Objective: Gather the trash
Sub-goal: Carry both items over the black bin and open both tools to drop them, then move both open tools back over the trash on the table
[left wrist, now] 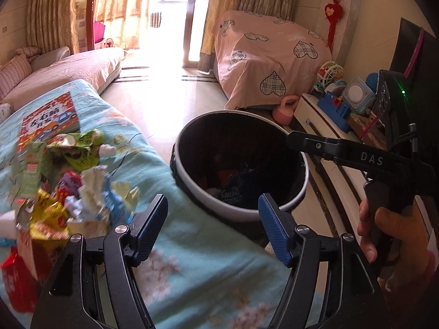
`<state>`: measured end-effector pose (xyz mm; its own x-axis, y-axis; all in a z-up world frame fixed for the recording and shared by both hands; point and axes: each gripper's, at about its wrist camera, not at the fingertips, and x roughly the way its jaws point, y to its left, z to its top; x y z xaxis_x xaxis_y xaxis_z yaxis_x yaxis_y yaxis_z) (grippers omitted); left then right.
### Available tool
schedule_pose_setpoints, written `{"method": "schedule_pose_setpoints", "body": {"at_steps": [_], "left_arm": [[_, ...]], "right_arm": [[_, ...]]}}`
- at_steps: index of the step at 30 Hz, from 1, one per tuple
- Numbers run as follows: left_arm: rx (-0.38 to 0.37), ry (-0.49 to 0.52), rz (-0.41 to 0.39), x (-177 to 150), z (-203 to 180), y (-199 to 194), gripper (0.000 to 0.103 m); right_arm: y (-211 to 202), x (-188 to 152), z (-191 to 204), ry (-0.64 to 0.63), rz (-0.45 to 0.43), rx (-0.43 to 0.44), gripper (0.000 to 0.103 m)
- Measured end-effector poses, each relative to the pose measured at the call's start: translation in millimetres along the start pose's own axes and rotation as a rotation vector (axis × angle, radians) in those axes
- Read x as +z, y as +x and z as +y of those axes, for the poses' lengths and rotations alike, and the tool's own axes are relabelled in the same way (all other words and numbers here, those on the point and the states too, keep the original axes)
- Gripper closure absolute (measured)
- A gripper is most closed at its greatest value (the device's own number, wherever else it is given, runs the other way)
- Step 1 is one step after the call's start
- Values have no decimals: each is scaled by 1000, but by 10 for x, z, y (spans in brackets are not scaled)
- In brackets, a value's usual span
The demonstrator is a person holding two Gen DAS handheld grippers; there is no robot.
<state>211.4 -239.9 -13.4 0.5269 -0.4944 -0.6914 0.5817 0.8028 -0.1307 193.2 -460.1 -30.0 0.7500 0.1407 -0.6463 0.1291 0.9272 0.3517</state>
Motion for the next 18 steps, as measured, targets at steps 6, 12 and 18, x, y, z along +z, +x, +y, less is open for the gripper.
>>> {"method": "schedule_pose_setpoints", "body": {"at_steps": [6, 12, 18], "left_arm": [[24, -41, -26, -227, 163, -320, 29], [67, -107, -52, -491, 434, -632, 29], [114, -161, -76, -724, 711, -911, 29]], "right_arm": [[-194, -206, 270, 14, -28, 44, 5], [-245, -442, 571, 7, -4, 69, 2], [-202, -603, 923, -47, 49, 71, 0]]}}
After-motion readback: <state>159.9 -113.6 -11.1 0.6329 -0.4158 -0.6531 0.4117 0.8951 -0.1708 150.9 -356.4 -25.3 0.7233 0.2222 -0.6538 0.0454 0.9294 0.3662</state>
